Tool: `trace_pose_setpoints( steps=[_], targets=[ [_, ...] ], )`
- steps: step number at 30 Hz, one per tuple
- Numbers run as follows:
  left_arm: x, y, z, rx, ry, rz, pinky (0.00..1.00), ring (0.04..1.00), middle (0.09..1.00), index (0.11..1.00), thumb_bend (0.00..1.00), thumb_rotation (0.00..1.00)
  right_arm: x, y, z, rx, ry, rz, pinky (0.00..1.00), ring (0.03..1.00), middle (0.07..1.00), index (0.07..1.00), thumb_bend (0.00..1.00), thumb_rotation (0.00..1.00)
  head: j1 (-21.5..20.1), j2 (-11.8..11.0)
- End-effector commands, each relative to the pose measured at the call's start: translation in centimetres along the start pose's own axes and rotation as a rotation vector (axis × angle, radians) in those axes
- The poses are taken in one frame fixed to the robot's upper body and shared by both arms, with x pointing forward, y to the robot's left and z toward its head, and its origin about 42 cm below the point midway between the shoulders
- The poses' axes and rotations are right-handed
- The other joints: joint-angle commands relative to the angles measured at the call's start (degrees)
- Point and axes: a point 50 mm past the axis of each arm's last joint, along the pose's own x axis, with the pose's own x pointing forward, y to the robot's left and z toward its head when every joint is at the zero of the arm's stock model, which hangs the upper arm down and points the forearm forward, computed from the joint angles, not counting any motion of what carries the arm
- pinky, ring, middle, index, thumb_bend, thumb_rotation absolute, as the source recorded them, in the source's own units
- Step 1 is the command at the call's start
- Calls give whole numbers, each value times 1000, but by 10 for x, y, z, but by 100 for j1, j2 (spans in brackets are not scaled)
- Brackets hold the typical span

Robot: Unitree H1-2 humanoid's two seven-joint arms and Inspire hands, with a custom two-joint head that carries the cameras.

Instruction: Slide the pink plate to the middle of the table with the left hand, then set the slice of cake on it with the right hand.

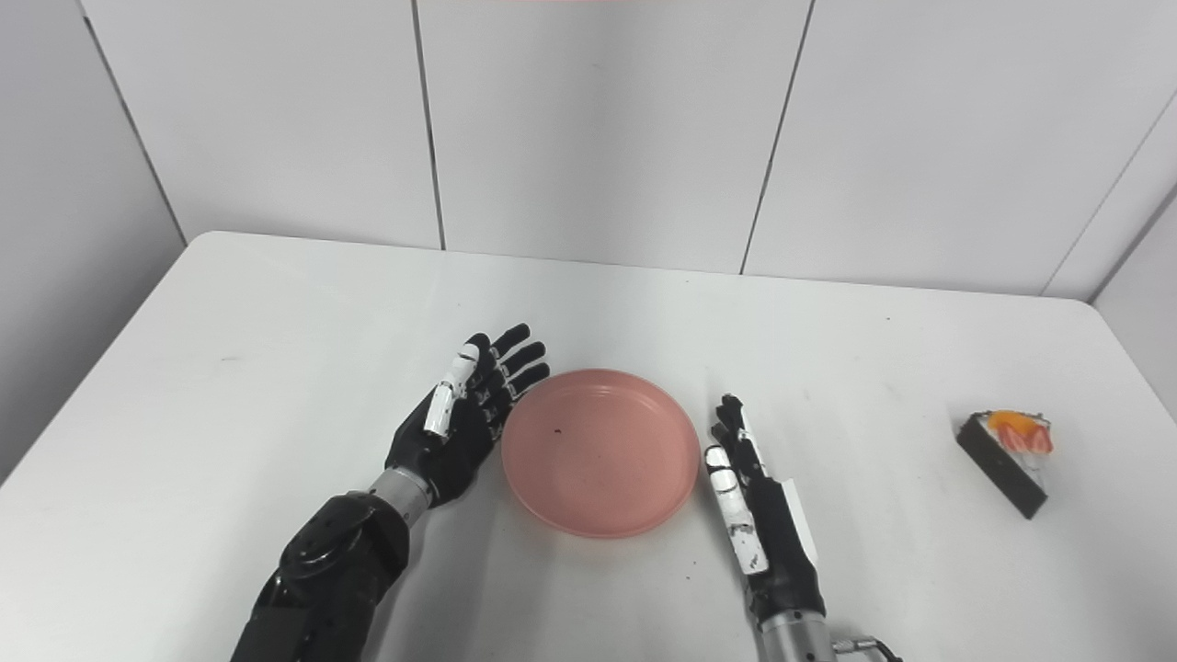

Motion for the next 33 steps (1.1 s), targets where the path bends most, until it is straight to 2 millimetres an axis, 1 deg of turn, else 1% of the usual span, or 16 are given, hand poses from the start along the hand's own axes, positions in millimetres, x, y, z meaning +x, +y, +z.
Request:
trace_pose_setpoints(
  steps=[1,8,9,12,13,18,20,21,23,24,26,27,28,29,30,33],
  targets=[
    [-5,5,-1,3,17,8,943,926,920,906,347,1000,-4,5,-2,19,12,-15,976,970,986,991,363,1000,-34,2],
    [-7,11,-4,2,28,17,951,932,923,908,355,1000,-4,5,3,-12,13,-17,973,969,987,993,380,1000,-79,11],
    [-8,13,-4,3,27,19,952,932,923,908,355,1000,-3,5,4,-26,11,-20,973,969,987,994,382,1000,-256,2],
    [-9,17,-5,2,21,23,949,928,924,908,360,1000,-3,4,9,-70,0,-30,965,971,989,999,425,1000,-424,-7],
    [-10,18,-5,0,19,24,946,927,923,907,359,1000,-3,4,11,-79,-2,-33,960,970,987,1000,436,1000,-424,-7],
    [-12,28,-6,-7,20,30,935,920,919,899,358,1000,-1,4,28,-197,-53,-68,920,960,988,1000,433,1000,-640,-37],
    [-13,31,-7,-5,22,32,936,921,919,897,360,1000,-1,2,37,-248,-91,-99,878,944,987,995,450,974,-640,-37],
    [-13,32,-7,-6,24,34,936,922,919,897,363,1000,-1,1,40,-278,-105,-115,868,935,980,987,454,959,-758,-35],
    [-14,33,-7,-8,25,39,935,923,918,896,365,1000,-1,0,45,-332,-116,-138,837,909,963,973,511,956,-836,-38],
    [-14,33,-7,-9,26,41,935,923,919,896,365,1000,-1,-1,49,-363,-125,-151,833,906,961,972,516,956,-836,-38],
    [-15,35,-8,-9,26,44,937,927,921,900,365,1000,-1,-4,58,-404,-147,-169,796,882,951,970,573,917,-892,-42],
    [-16,37,-8,-9,26,47,938,927,921,901,365,1000,-1,-5,62,-413,-155,-176,785,875,949,971,596,900,-1020,-49],
    [-16,37,-9,-8,25,49,937,927,920,900,366,1000,-1,-6,63,-418,-158,-181,779,871,948,971,608,891,-1020,-49],
    [-16,39,-9,-7,25,51,937,926,919,900,367,1000,0,-9,67,-451,-178,-194,774,867,947,971,619,884,-1119,-62],
    [-17,40,-9,-6,25,51,934,921,913,897,361,1000,1,-12,70,-482,-195,-206,751,844,929,959,658,863,-1157,-70],
    [-18,43,-8,1,26,52,925,913,905,892,360,1000,2,-17,77,-543,-231,-236,731,827,911,948,701,815,-1309,-98]
  ],
)
